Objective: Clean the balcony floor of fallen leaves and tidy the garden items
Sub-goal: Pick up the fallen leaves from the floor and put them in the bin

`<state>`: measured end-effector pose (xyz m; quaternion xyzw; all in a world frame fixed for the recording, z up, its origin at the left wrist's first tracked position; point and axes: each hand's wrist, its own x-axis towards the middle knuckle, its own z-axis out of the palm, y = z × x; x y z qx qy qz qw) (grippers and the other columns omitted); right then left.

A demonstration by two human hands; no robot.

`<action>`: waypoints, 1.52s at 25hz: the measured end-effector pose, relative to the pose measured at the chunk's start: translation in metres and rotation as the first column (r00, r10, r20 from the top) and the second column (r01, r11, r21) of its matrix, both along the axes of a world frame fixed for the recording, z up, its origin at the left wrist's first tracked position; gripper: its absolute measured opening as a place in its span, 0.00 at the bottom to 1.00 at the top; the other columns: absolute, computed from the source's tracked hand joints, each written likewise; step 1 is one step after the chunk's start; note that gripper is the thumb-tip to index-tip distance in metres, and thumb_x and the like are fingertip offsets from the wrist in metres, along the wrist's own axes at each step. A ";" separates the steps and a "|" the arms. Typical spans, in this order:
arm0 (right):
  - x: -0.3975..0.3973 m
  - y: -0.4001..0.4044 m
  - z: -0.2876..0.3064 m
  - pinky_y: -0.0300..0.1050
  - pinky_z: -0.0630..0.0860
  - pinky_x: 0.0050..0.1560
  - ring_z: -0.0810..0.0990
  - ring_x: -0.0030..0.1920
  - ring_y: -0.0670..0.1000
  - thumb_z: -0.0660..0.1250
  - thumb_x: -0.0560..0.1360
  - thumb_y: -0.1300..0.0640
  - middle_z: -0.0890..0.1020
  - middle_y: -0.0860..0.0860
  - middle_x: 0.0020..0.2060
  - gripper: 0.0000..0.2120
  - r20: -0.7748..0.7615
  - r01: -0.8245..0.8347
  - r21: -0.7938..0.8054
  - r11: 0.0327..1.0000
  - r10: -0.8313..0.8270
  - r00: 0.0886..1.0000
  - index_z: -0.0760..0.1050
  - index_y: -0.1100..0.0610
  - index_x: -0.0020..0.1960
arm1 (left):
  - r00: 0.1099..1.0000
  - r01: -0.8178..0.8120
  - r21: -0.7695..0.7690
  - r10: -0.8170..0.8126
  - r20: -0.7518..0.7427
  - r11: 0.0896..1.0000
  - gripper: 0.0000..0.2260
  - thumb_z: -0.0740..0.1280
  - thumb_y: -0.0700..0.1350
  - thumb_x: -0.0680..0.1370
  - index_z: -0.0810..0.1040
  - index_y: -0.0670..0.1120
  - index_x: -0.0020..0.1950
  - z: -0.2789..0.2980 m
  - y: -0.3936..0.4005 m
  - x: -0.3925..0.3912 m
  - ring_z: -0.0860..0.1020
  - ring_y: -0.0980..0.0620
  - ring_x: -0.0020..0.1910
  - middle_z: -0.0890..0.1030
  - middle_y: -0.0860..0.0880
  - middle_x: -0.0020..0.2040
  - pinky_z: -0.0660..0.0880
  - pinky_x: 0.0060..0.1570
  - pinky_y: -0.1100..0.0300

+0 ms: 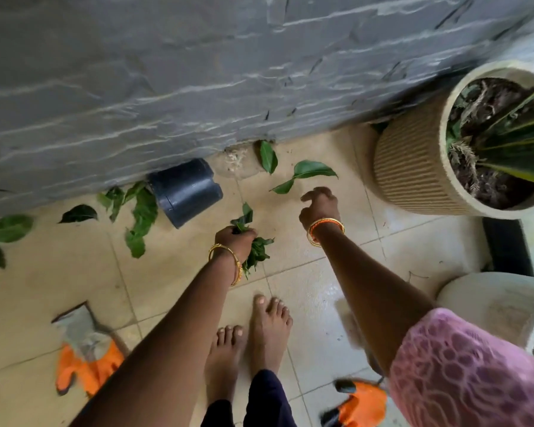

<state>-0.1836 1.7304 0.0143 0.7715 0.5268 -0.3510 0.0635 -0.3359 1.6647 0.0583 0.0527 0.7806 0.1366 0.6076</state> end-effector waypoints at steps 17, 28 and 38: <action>-0.006 -0.008 -0.002 0.30 0.70 0.33 0.78 0.37 0.50 0.63 0.75 0.62 0.79 0.52 0.36 0.07 -0.174 0.431 0.111 0.895 -0.410 0.895 0.80 0.61 0.43 | 0.993 -0.032 0.042 0.028 0.114 0.999 0.09 0.68 0.46 0.76 0.77 0.44 0.54 -0.008 0.024 0.015 0.73 0.51 0.45 0.76 0.49 0.46 0.69 0.47 0.59; -0.022 -0.008 -0.011 0.46 0.75 0.58 0.79 0.55 0.57 0.66 0.73 0.60 0.79 0.56 0.56 0.09 -0.281 0.287 -0.078 0.955 -0.297 0.913 0.79 0.54 0.53 | 0.995 -0.099 -0.006 0.100 0.021 0.995 0.07 0.68 0.44 0.76 0.71 0.44 0.41 0.004 0.018 -0.012 0.74 0.48 0.44 0.75 0.47 0.39 0.70 0.47 0.57; -0.035 0.008 -0.060 0.46 0.69 0.67 0.71 0.64 0.57 0.69 0.74 0.59 0.68 0.56 0.65 0.23 -0.223 0.113 -0.034 0.993 -0.118 0.968 0.71 0.61 0.67 | 0.997 -0.081 -0.005 0.081 -0.011 0.997 0.06 0.67 0.44 0.77 0.72 0.45 0.50 -0.029 -0.002 -0.033 0.72 0.50 0.42 0.73 0.49 0.39 0.68 0.47 0.56</action>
